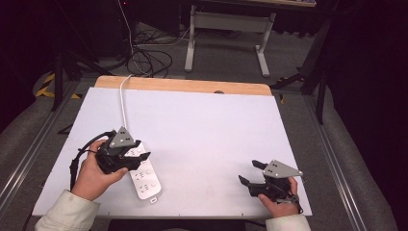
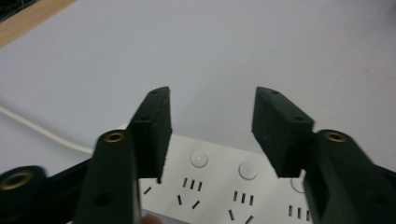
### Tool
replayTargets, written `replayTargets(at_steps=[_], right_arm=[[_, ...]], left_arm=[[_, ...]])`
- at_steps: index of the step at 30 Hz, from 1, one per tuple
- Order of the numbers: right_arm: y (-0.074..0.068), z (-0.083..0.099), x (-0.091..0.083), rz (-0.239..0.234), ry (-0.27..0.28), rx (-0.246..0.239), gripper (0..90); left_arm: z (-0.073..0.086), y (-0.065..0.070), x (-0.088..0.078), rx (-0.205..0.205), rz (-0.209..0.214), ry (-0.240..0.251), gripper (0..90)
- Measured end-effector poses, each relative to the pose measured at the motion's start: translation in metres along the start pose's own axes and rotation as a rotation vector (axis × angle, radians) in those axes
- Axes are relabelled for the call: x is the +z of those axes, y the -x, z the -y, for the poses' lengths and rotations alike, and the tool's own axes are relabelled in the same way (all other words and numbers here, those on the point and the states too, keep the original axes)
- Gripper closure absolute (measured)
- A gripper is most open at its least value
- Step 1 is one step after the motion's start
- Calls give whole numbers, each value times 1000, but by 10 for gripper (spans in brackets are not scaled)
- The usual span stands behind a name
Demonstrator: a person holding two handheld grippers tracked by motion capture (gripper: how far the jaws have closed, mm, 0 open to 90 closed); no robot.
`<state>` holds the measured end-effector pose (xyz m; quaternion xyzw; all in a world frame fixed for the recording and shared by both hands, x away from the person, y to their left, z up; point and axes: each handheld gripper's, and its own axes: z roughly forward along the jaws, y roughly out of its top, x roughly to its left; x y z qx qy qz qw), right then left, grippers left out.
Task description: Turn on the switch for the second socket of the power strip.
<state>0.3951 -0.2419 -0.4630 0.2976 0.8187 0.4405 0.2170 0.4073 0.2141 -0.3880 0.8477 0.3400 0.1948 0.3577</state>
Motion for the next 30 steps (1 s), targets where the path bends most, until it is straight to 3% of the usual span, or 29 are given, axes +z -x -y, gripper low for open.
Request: replayTargets(at_steps=[4,9,13,19,25,30], right_arm=[[0,0,0,0,1,0,279],[0,0,0,0,1,0,279],[0,0,0,1,1,0,279],[0,0,-1,3,4,-5,279],[0,0,-1,-1,5,-1,279],[0,0,-1,0,8,0,279]], left_arm=[[2,-2,-9,-26,8,58,319],[10,-3,-20,1,-28,121,252],[17,-5,-28,-1,-37,168,215],[33,-10,-26,-37,-38,231,138],[49,-16,-26,-63,-20,268,131],[63,-17,-27,-32,-7,282,101]])
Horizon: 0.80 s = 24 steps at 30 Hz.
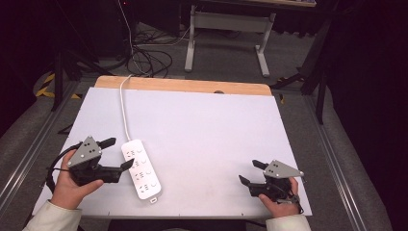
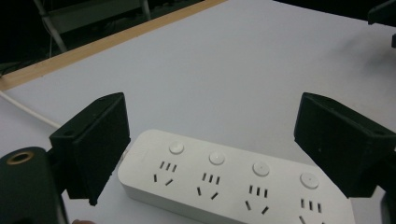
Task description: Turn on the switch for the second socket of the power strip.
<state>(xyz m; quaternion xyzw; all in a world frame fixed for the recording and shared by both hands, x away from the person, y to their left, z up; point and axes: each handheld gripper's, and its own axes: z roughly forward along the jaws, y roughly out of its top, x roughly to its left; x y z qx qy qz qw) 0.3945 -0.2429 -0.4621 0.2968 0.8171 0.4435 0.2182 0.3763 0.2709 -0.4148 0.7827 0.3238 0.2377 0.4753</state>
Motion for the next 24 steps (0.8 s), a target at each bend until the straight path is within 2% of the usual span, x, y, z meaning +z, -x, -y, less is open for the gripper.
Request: replayTargets(at_steps=[2,5,13,16,24], right_arm=[[0,0,0,1,-1,-1,279],[0,0,0,1,-2,0,279],[0,0,0,4,-3,2,279],[0,0,0,4,-5,3,279],[0,0,0,5,-4,2,279]], left_arm=[[5,0,-2,10,-7,-5,95],[14,-3,-7,0,-18,0,92],[34,-14,-15,-94,-56,6,102],[42,-17,-17,-110,-61,-2,108],[57,-21,-17,-94,-75,-30,111]])
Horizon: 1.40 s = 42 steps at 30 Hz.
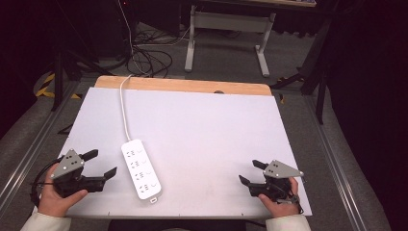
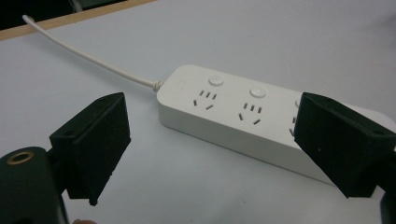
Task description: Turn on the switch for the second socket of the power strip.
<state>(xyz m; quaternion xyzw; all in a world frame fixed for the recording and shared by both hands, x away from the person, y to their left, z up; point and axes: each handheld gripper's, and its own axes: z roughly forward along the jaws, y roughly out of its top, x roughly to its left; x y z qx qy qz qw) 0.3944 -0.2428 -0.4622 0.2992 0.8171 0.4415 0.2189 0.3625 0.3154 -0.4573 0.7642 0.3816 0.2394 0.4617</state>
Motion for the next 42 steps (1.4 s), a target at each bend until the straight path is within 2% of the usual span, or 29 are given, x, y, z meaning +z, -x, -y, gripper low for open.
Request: replayTargets(at_steps=[5,10,15,20,25,30,33,37,42], right_arm=[[0,0,0,-1,-1,-1,279],[0,0,0,-1,-2,-1,279],[0,0,1,-2,-2,-1,279],[0,0,1,-2,-2,-2,279],[0,0,1,-1,-3,1,279],[0,0,1,0,-4,-3,279],[0,0,1,-2,-3,-2,279],[0,0,1,-2,-4,-3,279],[0,0,2,-2,-6,-2,279]], left_arm=[[8,-1,1,-2,-1,-25,116],[17,-1,2,17,-7,-51,125],[25,-2,1,12,7,-63,124],[32,-4,0,-10,22,-84,124],[32,-3,-1,0,16,-78,126],[29,1,-5,38,-11,-54,126],[28,1,-6,23,-11,-35,125],[29,-1,-6,2,-8,-39,122],[28,-1,-5,2,-9,-42,121]])
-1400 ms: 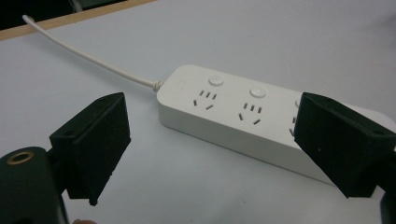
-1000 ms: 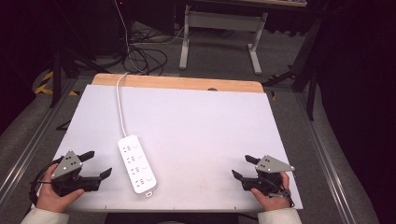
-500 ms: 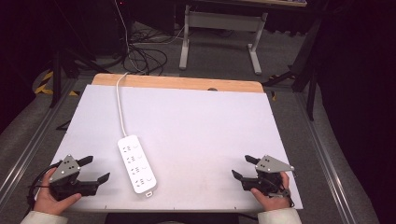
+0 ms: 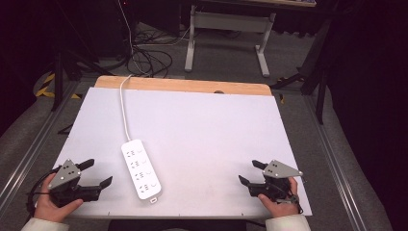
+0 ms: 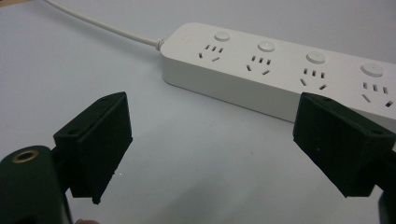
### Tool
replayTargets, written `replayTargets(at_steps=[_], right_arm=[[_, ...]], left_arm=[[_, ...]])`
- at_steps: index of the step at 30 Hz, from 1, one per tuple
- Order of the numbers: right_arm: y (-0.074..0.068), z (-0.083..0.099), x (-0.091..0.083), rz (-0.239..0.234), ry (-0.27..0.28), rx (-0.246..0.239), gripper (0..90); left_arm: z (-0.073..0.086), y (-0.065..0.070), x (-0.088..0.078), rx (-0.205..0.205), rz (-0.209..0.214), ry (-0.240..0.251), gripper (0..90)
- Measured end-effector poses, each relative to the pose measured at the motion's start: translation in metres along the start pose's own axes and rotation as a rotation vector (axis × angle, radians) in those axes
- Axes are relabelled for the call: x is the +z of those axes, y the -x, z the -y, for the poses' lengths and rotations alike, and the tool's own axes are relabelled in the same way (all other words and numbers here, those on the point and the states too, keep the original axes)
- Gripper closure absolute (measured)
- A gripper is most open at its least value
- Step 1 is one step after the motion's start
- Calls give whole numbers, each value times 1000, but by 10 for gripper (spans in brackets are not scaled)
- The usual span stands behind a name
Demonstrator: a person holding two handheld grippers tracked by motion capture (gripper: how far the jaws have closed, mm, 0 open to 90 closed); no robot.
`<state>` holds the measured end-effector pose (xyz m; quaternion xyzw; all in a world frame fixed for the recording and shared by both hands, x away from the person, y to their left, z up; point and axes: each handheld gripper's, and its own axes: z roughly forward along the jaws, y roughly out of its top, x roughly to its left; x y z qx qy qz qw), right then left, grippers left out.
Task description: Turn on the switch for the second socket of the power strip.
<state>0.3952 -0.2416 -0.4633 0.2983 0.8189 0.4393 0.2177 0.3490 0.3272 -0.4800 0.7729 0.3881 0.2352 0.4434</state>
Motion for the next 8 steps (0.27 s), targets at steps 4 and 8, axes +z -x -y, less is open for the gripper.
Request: replayTargets(at_steps=[4,8], right_arm=[[0,0,1,-1,-1,0,279],[0,0,1,0,-3,2,279]], left_arm=[[0,-1,0,-4,-5,0,121],[0,-2,2,-12,-12,-6,120]])
